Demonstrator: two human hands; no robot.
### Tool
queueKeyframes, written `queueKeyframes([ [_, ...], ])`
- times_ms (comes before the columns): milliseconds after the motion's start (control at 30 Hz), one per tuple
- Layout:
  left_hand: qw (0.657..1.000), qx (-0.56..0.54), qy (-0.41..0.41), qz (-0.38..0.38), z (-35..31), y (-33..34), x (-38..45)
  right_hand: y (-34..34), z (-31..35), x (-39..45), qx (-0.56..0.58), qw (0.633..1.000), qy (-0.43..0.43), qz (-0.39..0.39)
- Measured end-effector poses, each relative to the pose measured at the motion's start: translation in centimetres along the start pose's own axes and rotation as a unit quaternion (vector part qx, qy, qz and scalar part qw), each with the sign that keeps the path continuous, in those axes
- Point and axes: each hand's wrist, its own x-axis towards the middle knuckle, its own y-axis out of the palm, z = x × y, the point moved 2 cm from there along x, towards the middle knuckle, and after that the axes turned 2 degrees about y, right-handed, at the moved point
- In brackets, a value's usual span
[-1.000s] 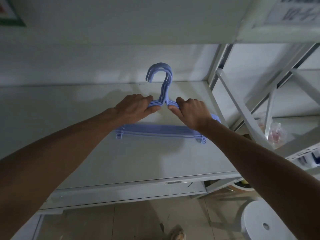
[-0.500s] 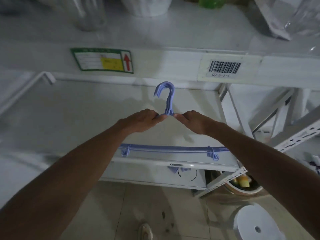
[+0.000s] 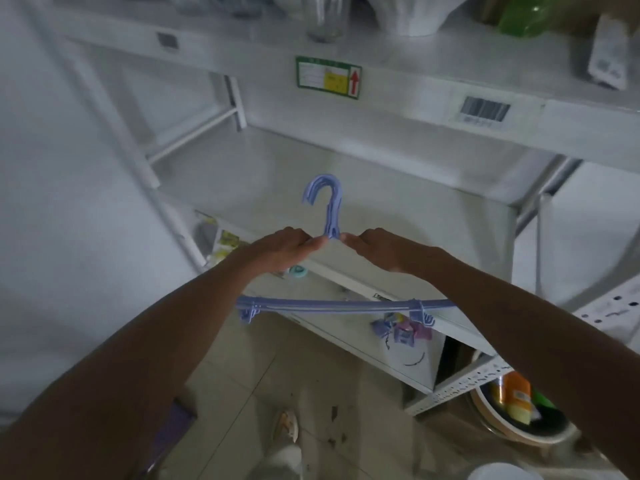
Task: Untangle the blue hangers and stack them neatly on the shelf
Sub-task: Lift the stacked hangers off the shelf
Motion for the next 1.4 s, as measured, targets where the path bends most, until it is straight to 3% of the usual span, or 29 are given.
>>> queueKeyframes([
  [133,0.999,-0.009,-0.039,-0.033,2.7,0.1,-5.0,2.4,3.5,1.2,0.000,0.999,-0.045,0.024],
  [267,0.999,0.009,-0.047,-0.015,5.7,-1.4,-8.7,5.4,7.1,3.7,0.032,0.995,-0.091,0.027],
  [533,0.994,-0.019,-0.098,-0.047,15.3,-5.1,-11.1,6.7,15.1,11.8,0.009,0.989,-0.141,0.046],
  [933,0.994,-0.072,-0.075,-0.044,29.1,-9.3,-7.4,8.1,21.8,24.1,0.016,0.990,-0.131,0.046],
  [1400,0.995,-0.062,-0.081,-0.001,40.4,-12.4,2.4,8.5,21.6,40.8,0.009,0.994,-0.084,0.066],
])
